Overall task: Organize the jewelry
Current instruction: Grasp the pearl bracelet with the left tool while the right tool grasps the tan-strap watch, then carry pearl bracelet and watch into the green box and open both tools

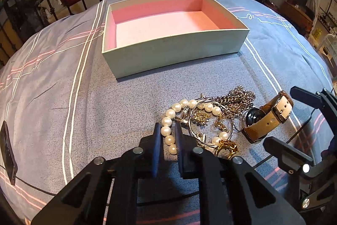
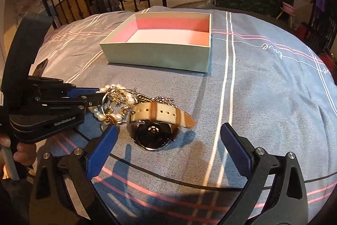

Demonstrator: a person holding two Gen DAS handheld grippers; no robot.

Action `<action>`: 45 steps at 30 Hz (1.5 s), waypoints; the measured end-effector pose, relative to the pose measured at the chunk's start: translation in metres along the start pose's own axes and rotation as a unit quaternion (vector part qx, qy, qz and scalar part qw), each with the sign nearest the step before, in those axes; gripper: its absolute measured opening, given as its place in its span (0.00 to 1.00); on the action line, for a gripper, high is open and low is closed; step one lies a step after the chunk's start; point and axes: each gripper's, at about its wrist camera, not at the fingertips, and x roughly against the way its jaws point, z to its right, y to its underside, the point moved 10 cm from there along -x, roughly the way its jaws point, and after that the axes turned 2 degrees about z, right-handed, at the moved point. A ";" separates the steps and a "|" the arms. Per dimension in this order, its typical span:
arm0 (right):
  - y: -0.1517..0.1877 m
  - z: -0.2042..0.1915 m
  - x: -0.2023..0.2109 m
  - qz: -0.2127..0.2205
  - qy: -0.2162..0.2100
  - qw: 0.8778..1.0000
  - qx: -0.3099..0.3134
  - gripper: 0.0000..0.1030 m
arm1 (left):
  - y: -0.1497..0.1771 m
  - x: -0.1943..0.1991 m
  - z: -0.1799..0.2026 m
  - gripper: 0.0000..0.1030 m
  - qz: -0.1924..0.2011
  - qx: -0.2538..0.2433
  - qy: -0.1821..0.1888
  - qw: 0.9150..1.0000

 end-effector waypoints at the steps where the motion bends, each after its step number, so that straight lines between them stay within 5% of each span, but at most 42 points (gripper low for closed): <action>1: -0.001 -0.002 -0.003 -0.001 -0.008 1.000 -0.003 0.93 | 0.000 0.001 -0.001 0.11 0.002 0.006 0.006 1.000; 14: -0.001 -0.013 -0.025 -0.032 -0.037 0.999 -0.016 0.92 | -0.026 0.044 0.001 0.09 0.071 0.033 0.028 0.996; 18: 0.003 -0.012 -0.029 -0.042 -0.028 0.999 -0.013 0.51 | -0.034 0.059 0.004 0.09 0.092 0.037 0.035 0.995; 37: -0.021 -0.009 0.005 0.015 -0.020 1.000 0.000 0.49 | -0.072 0.119 0.002 0.09 0.172 0.027 0.055 0.983; 45: -0.061 -0.008 0.017 0.050 -0.015 0.998 0.026 0.49 | -0.098 0.131 0.003 0.09 0.203 0.012 0.042 0.978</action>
